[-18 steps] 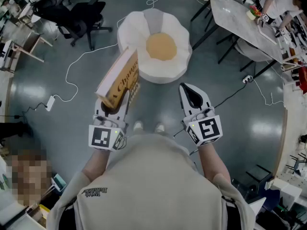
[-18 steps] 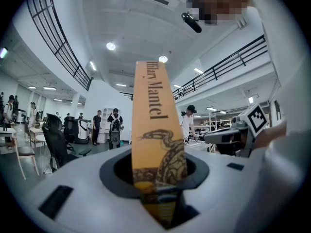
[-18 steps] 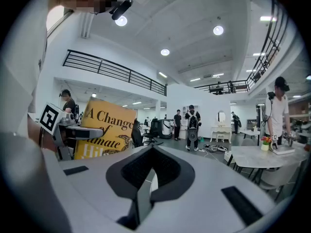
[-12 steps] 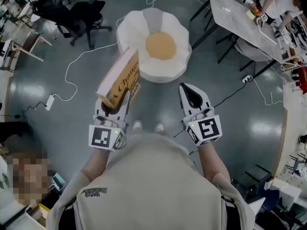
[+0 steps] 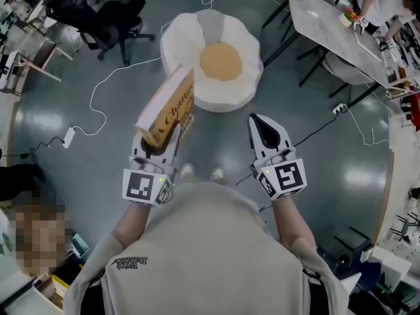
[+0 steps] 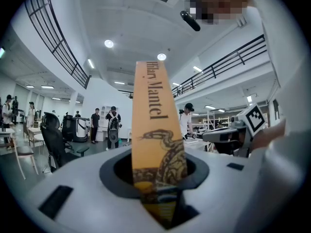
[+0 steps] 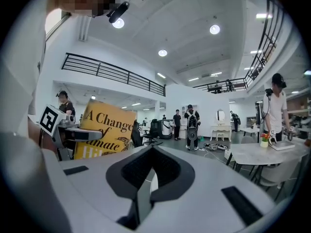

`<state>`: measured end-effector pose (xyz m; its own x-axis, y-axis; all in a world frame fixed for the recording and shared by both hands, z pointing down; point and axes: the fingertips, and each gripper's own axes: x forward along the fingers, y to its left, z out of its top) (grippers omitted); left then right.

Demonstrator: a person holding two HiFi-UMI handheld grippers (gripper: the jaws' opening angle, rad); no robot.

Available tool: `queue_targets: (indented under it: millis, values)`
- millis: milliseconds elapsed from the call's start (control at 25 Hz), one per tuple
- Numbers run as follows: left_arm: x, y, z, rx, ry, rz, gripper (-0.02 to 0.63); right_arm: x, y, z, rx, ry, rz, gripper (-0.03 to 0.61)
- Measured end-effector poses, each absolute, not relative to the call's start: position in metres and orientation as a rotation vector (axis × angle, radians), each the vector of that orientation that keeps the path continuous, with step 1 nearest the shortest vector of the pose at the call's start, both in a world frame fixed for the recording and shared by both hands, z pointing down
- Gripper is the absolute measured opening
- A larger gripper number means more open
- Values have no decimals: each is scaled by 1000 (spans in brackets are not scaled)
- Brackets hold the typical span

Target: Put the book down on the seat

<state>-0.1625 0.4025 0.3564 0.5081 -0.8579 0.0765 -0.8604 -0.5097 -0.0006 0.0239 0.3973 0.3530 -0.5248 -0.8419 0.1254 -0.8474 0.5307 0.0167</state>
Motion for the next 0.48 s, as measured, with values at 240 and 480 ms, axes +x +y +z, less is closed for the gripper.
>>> queue_targets:
  millis: [240, 480]
  values:
    - [-147, 408, 358, 2689, -1543, 107, 152, 41, 400, 359, 1471, -2642, 86, 8]
    - [-128, 413, 358, 2670, -1571, 105, 152, 60, 405, 362, 1444, -2656, 84, 8]
